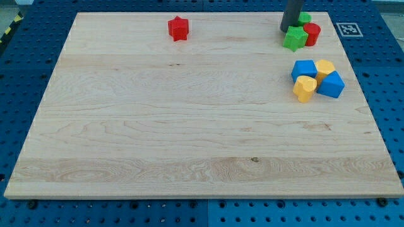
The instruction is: Move the red star to the group of blocks
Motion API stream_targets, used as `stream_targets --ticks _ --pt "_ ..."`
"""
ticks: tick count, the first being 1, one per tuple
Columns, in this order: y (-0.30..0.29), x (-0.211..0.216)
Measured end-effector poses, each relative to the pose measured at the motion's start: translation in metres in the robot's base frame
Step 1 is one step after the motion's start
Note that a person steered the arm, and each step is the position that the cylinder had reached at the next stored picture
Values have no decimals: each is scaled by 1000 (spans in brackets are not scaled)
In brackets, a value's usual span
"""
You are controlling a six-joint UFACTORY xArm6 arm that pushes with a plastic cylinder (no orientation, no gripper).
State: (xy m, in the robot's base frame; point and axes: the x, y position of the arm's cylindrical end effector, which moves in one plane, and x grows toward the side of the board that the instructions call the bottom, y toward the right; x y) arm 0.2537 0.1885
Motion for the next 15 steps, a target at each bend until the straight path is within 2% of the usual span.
stream_targets --ticks 1,2,4,5,6,7,8,9,10,11,12,13,15 --pt "-42 -4" --pt "-107 -4" --pt "-191 63" --pt "-263 72" --pt "-284 37" --pt "-247 1" --pt "-148 0" --pt "-95 0" --pt "-128 15" --pt "-197 33" --pt "-274 8" --pt "-280 -45" --pt "-168 -52"
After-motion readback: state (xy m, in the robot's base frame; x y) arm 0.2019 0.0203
